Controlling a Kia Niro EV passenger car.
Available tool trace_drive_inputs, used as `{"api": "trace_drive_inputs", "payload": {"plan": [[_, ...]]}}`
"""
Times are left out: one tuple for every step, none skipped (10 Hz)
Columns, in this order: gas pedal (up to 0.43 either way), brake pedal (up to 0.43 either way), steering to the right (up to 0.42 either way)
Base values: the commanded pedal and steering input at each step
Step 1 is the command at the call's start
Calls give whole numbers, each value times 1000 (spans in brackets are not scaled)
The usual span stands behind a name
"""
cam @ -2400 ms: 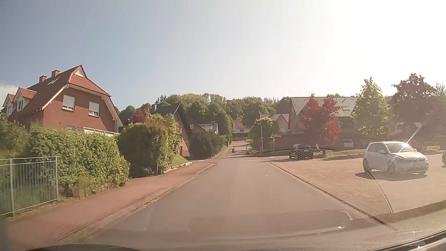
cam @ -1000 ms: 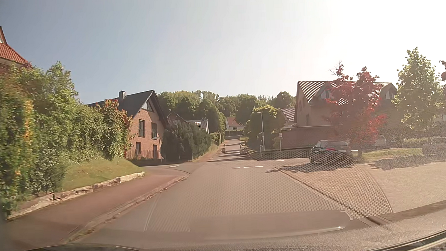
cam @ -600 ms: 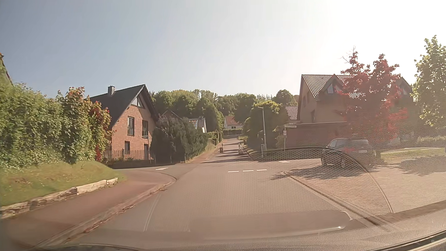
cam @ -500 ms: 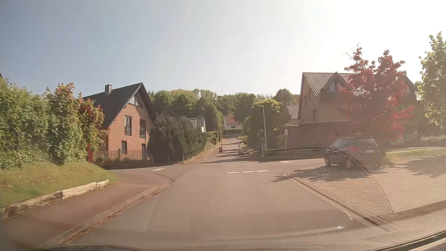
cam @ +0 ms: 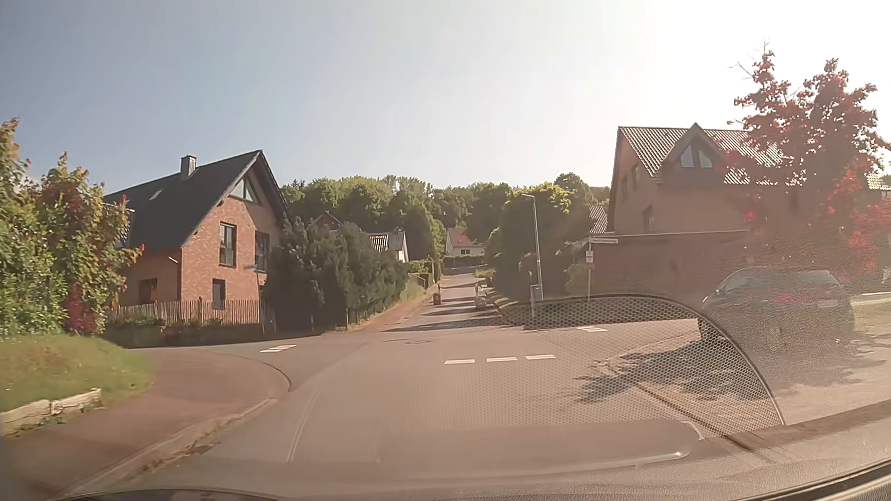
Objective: Follow the waypoints while adhering to traffic rules and regulations
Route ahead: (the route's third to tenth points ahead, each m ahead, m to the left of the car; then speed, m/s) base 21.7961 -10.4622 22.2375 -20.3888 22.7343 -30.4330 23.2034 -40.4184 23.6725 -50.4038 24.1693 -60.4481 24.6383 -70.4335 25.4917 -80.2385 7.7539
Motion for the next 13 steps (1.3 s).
{"api": "trace_drive_inputs", "payload": {"plan": [[0,0,0],[0,0,0],[0,0,0],[0,0,3],[0,0,8],[0,0,15],[0,0,23],[20,0,40],[59,0,64],[79,0,91],[98,0,115],[110,0,155],[118,0,197]]}}
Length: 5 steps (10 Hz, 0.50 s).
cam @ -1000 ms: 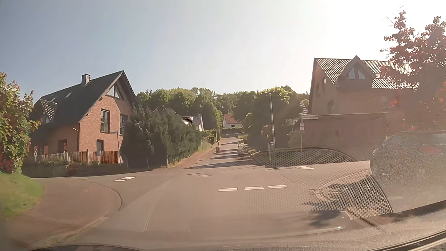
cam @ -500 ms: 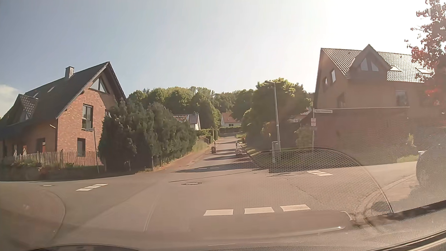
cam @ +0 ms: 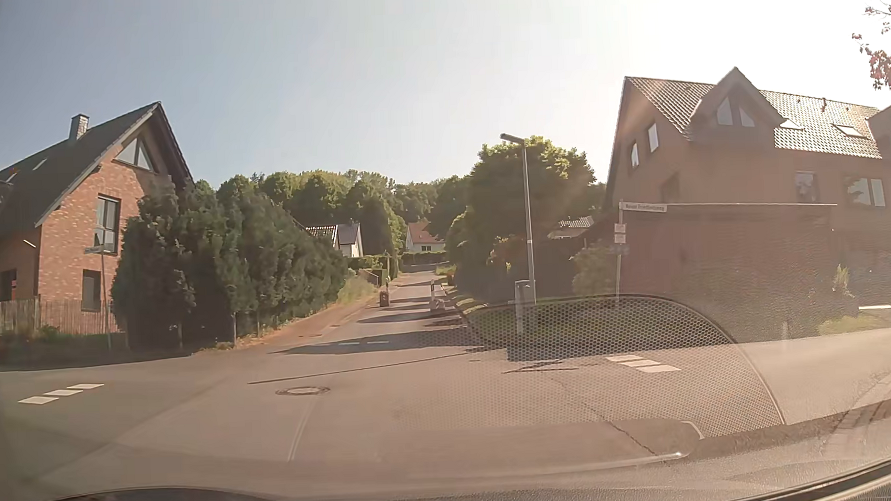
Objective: Follow the waypoints while adhering to traffic rules and regulations
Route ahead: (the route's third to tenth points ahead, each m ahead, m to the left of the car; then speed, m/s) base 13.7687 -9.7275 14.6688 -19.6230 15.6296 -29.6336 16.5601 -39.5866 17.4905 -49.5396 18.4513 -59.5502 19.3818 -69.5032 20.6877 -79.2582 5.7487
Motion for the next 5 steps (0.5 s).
{"api": "trace_drive_inputs", "payload": {"plan": [[130,0,229],[130,0,257],[150,0,293],[150,0,323],[150,0,366]]}}
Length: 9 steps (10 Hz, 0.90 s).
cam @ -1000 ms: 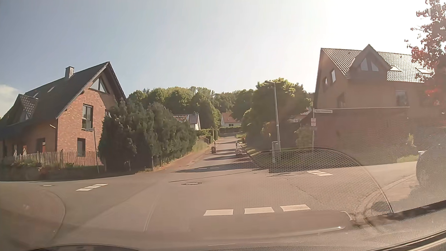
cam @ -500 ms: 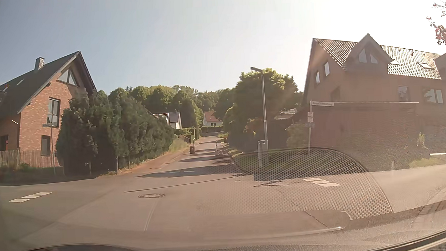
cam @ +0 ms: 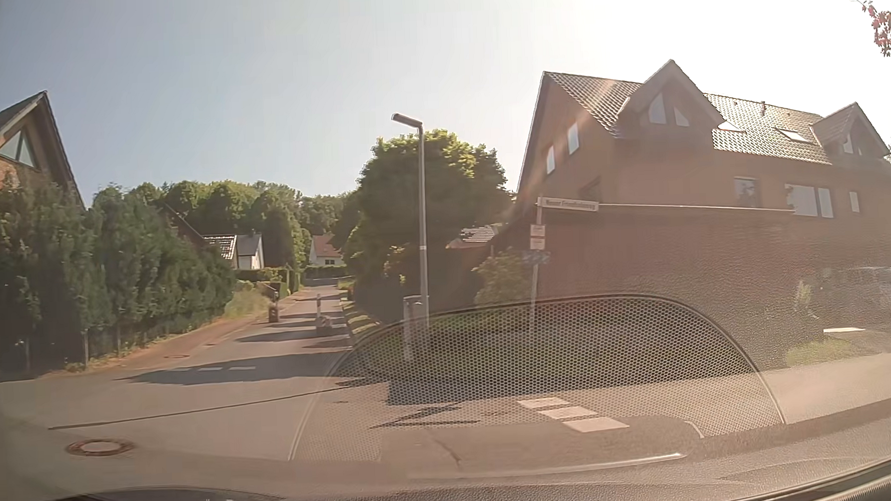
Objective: Follow the waypoints while adhering to traffic rules and regulations
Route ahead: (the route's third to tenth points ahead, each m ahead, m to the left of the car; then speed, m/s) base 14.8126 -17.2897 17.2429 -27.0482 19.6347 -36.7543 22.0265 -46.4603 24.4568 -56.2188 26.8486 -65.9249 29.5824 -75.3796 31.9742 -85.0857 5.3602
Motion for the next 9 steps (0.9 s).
{"api": "trace_drive_inputs", "payload": {"plan": [[150,0,402],[169,0,435],[169,0,453],[169,0,476],[177,0,490],[177,0,501],[177,0,502],[209,0,504],[209,0,504]]}}
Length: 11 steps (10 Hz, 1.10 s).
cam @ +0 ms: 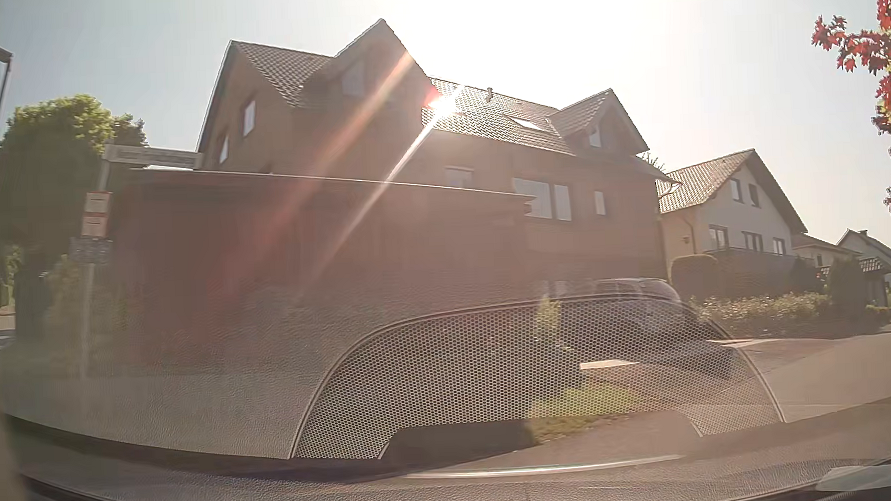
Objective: Follow the waypoints while adhering to traffic rules and regulations
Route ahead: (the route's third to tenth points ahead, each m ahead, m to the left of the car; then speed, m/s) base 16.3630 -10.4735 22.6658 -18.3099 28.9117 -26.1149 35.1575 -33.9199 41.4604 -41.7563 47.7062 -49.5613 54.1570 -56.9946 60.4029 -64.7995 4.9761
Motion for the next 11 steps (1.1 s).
{"api": "trace_drive_inputs", "payload": {"plan": [[209,0,504],[228,0,502],[228,0,495],[228,0,478],[240,0,462],[248,0,442],[260,0,426],[268,0,401],[268,0,381],[268,0,366],[268,0,342]]}}
